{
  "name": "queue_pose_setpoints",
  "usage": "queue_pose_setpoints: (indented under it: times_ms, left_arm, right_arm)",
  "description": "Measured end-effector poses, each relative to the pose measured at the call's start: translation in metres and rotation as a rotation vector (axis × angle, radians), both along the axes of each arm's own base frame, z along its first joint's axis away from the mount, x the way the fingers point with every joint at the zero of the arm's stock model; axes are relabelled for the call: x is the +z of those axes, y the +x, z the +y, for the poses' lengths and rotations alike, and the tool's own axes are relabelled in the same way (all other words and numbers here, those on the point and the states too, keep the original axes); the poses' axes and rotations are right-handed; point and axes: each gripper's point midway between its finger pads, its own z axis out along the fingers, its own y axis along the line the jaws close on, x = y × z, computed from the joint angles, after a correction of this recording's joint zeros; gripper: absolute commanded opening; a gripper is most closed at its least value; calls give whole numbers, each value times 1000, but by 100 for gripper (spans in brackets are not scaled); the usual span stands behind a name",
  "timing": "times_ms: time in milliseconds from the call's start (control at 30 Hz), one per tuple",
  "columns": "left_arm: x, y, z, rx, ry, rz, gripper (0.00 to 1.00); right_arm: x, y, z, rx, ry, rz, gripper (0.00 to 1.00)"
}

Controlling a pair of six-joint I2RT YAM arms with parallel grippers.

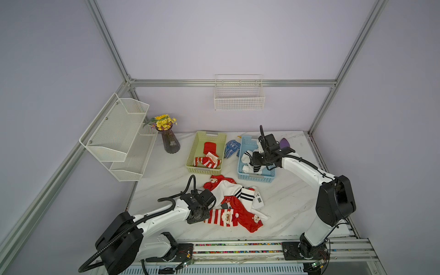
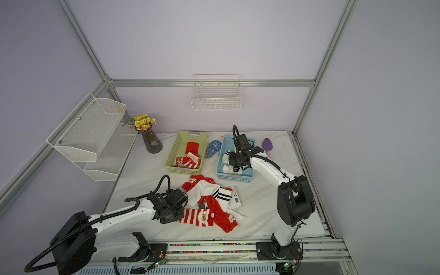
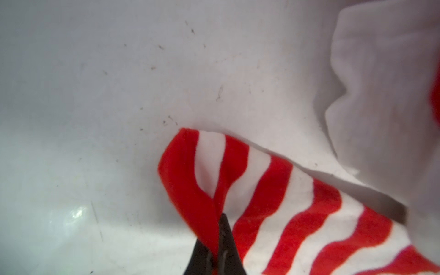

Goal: Sort the socks into the basket by color
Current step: Pick up the sock at the center of the board, then place the sock in the bin.

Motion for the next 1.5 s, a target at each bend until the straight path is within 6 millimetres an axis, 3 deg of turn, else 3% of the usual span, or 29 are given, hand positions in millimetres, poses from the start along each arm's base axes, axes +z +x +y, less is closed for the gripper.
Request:
queue_pose_setpoints:
  times_ms: [233,700,1267,1500]
  left_arm:
    - [18,-8,9,-7,2,-7,0]
    - [98,18,0,-77,-19,-158,0]
    - [207,83,-35,-254,16,-389,0]
    - [237,119,-42,-297,50,-445,0]
  right_arm:
    - [0,0,1,-4,8,3,47]
    - [0,-1,2,-4,18,7,47]
    - [0,1,8,8,35,9,47]
    - [1,2,9,11,42,4,47]
